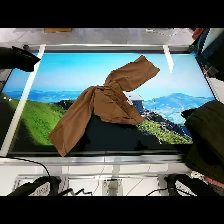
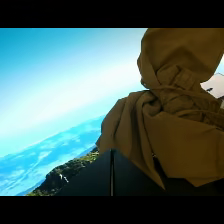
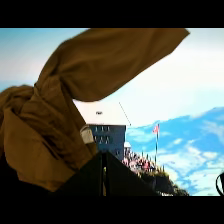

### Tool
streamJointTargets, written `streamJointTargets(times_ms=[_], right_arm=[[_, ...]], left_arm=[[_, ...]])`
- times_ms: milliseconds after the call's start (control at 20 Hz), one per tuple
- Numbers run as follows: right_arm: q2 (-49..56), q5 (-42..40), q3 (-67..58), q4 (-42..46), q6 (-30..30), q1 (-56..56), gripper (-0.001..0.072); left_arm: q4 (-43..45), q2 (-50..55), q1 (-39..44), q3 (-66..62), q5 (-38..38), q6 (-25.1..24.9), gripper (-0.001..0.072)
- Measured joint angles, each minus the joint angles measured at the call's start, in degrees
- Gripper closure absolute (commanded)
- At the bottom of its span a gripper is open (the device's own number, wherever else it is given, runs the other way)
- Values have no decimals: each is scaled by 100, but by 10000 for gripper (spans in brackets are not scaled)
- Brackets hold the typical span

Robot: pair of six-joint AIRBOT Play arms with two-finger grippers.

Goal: Fold the clothes and pants, and hang the long-sleeved shirts on hangers.

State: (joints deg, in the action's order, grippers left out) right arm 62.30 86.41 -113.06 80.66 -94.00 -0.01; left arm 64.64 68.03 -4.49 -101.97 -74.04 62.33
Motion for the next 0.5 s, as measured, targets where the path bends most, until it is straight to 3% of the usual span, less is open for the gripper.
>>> streamJointTargets(times_ms=[150,300,500], right_arm=[[107,-216,0,479,28,-20,682],[376,293,157,1154,155,-232,683],[511,520,1368,874,422,-442,683]], left_arm=[[-140,35,0,0,101,28,693],[-273,52,0,0,153,127,693],[-345,59,0,0,162,175,693]])
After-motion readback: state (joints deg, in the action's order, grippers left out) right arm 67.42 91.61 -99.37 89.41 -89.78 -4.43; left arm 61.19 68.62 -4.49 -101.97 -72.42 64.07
